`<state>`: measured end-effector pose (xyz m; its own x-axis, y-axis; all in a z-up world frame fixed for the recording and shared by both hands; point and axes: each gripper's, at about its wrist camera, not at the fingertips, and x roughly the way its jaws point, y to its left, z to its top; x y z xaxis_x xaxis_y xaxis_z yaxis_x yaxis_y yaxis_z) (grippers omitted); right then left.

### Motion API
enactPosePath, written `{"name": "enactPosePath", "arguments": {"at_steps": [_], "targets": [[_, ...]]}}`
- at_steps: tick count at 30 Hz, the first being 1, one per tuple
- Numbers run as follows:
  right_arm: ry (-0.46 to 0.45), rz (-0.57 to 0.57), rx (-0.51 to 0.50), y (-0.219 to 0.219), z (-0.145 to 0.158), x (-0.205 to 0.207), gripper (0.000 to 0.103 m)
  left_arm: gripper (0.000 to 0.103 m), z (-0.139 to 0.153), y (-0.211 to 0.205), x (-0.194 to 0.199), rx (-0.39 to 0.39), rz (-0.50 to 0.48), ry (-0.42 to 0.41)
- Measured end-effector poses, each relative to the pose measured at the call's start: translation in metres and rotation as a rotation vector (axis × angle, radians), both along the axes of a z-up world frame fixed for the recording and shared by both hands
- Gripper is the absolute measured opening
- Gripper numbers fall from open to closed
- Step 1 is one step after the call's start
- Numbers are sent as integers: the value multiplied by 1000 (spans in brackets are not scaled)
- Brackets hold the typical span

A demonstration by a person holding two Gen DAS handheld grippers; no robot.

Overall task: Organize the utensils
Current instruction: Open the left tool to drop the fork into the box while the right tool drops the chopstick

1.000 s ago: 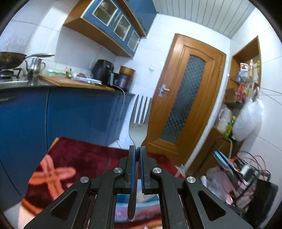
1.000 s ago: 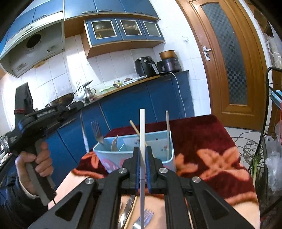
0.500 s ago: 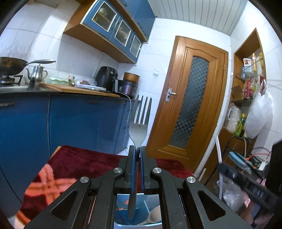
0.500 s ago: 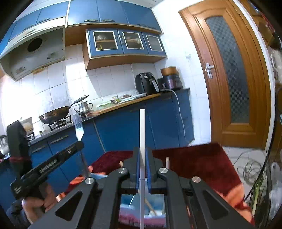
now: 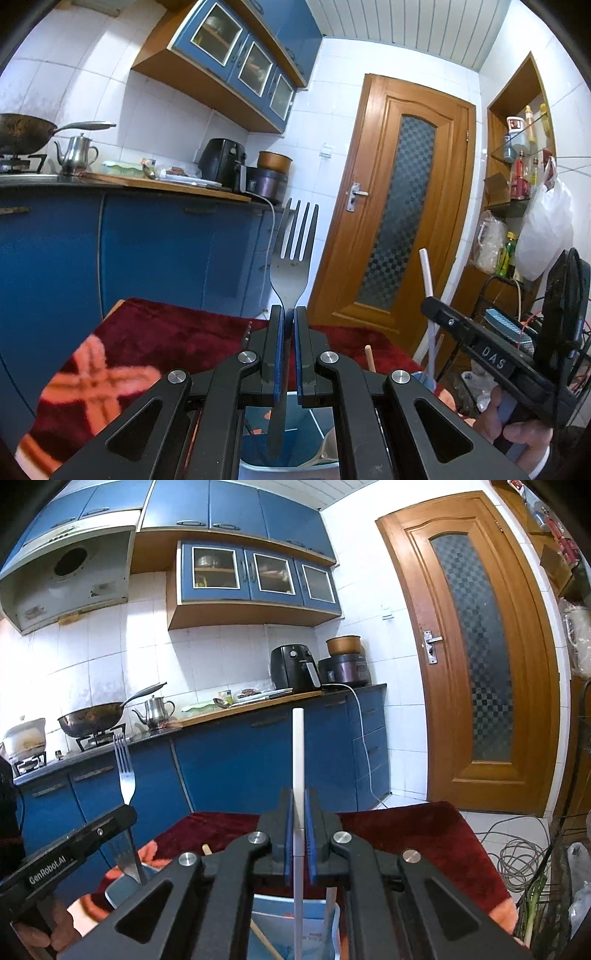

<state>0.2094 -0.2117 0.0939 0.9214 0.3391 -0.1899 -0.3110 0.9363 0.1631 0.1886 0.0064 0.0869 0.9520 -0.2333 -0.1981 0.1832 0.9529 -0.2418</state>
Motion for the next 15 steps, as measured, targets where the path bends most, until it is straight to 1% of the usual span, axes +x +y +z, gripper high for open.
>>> {"name": "enactPosePath", "arguments": {"at_steps": [3,9,10,12,13,14,15], "targets": [[-1,13,-18,4,-4,-2,8,5,-2,-1,0,-4,-6,2],[47,46,-19,7,-11,-2,9,5,-5,-6,2,8,-37,26],[56,47,-21,7,-12,-2,10,5,-5,-7,2,11,-43,30],[61,52,-20,7,-12,-3,18,5,-5,-9,2,18,-51,53],[62,55,-18,8,-11,-3,20,7,-5,-10,2,19,-47,61],[62,55,-16,8,-10,-5,21,12,-5,-10,2,22,-40,69],[61,54,-15,7,-9,-7,21,13,-5,-10,1,23,-37,76]]}}
